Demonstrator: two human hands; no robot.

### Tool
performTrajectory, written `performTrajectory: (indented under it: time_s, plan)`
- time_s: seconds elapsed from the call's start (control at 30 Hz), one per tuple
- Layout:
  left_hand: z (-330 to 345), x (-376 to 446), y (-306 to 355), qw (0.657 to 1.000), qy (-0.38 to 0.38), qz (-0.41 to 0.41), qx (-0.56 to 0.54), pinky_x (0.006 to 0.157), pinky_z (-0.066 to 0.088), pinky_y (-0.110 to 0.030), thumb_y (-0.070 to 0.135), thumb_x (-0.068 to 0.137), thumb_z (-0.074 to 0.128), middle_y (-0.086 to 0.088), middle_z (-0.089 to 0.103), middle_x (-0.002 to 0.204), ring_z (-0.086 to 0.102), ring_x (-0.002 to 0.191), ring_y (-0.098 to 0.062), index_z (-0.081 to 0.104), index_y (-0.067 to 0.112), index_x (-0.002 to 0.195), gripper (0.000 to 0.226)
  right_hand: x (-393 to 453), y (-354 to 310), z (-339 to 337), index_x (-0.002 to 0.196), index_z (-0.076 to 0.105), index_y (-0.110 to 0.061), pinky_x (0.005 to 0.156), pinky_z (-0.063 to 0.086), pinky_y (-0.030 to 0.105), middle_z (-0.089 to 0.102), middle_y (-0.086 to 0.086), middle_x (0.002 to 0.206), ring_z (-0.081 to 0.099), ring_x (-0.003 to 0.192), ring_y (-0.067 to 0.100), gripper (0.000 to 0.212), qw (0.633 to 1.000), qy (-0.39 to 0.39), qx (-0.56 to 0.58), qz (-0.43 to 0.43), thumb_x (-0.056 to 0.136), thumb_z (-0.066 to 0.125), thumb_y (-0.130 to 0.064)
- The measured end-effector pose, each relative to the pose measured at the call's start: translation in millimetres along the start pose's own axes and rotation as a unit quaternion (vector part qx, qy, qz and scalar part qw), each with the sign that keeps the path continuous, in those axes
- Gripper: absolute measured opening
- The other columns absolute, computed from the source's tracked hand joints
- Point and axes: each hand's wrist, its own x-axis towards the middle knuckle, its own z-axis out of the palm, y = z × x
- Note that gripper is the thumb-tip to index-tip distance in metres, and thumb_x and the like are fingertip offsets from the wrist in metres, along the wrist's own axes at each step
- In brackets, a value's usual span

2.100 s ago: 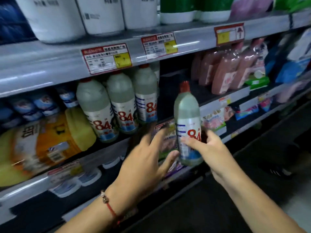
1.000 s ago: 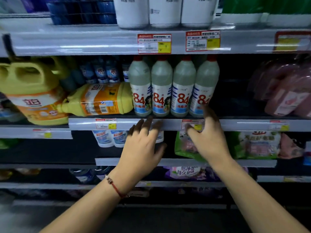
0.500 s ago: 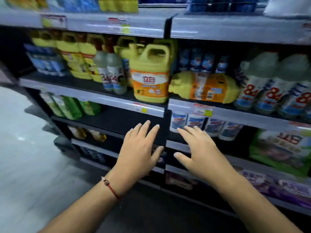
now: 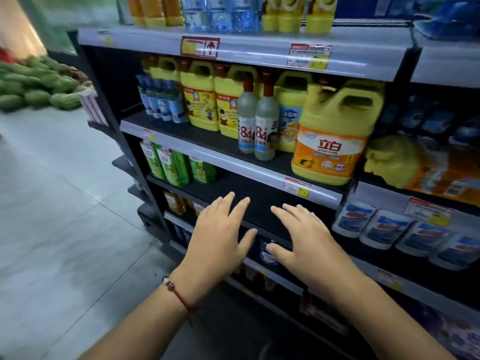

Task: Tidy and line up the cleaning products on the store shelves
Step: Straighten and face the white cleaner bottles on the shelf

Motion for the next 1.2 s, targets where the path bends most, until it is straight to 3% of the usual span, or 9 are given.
performTrajectory:
  time_s: [0.27, 0.4, 0.5, 0.6, 0.7, 0.77, 0.97, 1.1, 1.2]
  plan:
    - [9, 95, -43, 1.000, 0.010, 0.012, -0.004, 0.108, 0.043, -0.041, 0.051, 0.095, 0.056, -0.013, 0.048, 0.149, 0.046, 0.136, -0.028, 0.044, 0.018, 0.149, 0.065, 86, 5, -2, 0.157, 0.018, -0.037, 0.118, 0.028, 0.034, 0.025, -0.008, 0.162, 0.025, 0.148, 0.016, 0.074, 0.999, 0.008, 0.034, 0.022, 0.096, 0.057, -0.051]
    - [16, 146, -61, 0.999, -0.031, -0.016, -0.040, 0.094, 0.048, -0.039, 0.048, 0.093, 0.055, -0.010, 0.057, 0.125, 0.054, 0.118, -0.030, 0.052, 0.013, 0.137, 0.056, 126, 6, -1, 0.157, 0.023, -0.031, 0.114, 0.034, 0.031, 0.033, -0.005, 0.161, 0.033, 0.146, 0.016, 0.074, 0.997, -0.011, 0.063, 0.048, 0.095, 0.058, -0.051]
    - [19, 183, -71, 0.980, -0.040, -0.076, -0.182, 0.097, 0.045, -0.029, 0.039, 0.093, 0.065, -0.002, 0.057, 0.135, 0.053, 0.125, -0.026, 0.048, 0.020, 0.145, 0.058, 152, 8, -1, 0.158, 0.021, -0.032, 0.120, 0.026, 0.028, 0.026, -0.007, 0.163, 0.025, 0.149, 0.012, 0.074, 0.998, -0.026, 0.049, 0.035, 0.095, 0.055, -0.053]
    - [32, 222, -82, 0.904, -0.048, -0.146, -0.400, 0.073, 0.042, -0.005, 0.014, 0.092, 0.071, 0.004, 0.056, 0.118, 0.058, 0.114, -0.019, 0.041, 0.012, 0.148, 0.064, 169, 12, 5, 0.158, 0.018, -0.036, 0.123, 0.018, 0.027, 0.016, -0.009, 0.166, 0.016, 0.152, 0.011, 0.075, 0.997, -0.040, 0.043, 0.045, 0.095, 0.056, -0.052]
    - [51, 257, -107, 0.868, -0.085, -0.135, -0.471, 0.084, 0.047, -0.020, 0.014, 0.088, 0.074, -0.008, 0.050, 0.139, 0.051, 0.124, -0.018, 0.022, 0.017, 0.157, 0.087, 175, 5, 16, 0.155, 0.026, -0.039, 0.120, 0.021, 0.024, 0.022, -0.012, 0.163, 0.021, 0.149, 0.009, 0.069, 0.992, -0.039, 0.085, 0.084, 0.095, 0.060, -0.048]
    - [59, 272, -119, 0.867, -0.087, -0.081, -0.484, 0.082, 0.053, -0.025, 0.019, 0.086, 0.077, -0.001, 0.050, 0.139, 0.059, 0.117, -0.014, 0.019, 0.024, 0.158, 0.092, 177, 1, 18, 0.153, 0.031, -0.038, 0.119, 0.023, 0.022, 0.026, -0.012, 0.161, 0.025, 0.147, 0.008, 0.066, 0.990, -0.019, 0.099, 0.103, 0.095, 0.061, -0.046]
    - [76, 295, -128, 0.856, -0.064, 0.025, -0.513, 0.083, 0.054, -0.017, 0.022, 0.087, 0.078, 0.019, 0.065, 0.114, 0.063, 0.103, 0.008, 0.050, 0.024, 0.136, 0.056, 175, -27, 27, 0.150, 0.036, -0.042, 0.105, 0.033, 0.017, 0.040, -0.015, 0.153, 0.041, 0.138, 0.008, 0.062, 0.972, 0.029, 0.123, 0.196, 0.094, 0.063, -0.044]
    - [77, 283, -143, 0.858, -0.034, 0.040, -0.511, 0.090, 0.057, -0.035, 0.028, 0.084, 0.081, 0.011, 0.068, 0.115, 0.065, 0.103, -0.002, 0.056, 0.024, 0.127, 0.050, 174, -59, 38, 0.146, 0.045, -0.037, 0.101, 0.032, 0.013, 0.048, -0.019, 0.144, 0.043, 0.134, 0.000, 0.055, 0.956, 0.085, 0.155, 0.234, 0.094, 0.063, -0.042]
    - [61, 261, -156, 0.813, -0.022, 0.029, -0.582, 0.091, 0.057, -0.039, 0.025, 0.080, 0.084, 0.003, 0.070, 0.118, 0.068, 0.105, -0.009, 0.055, 0.018, 0.128, 0.057, 174, -83, 46, 0.147, 0.045, -0.030, 0.089, 0.030, 0.005, 0.044, -0.020, 0.126, 0.039, 0.115, -0.009, 0.056, 0.941, 0.133, 0.161, 0.266, 0.095, 0.062, -0.042]
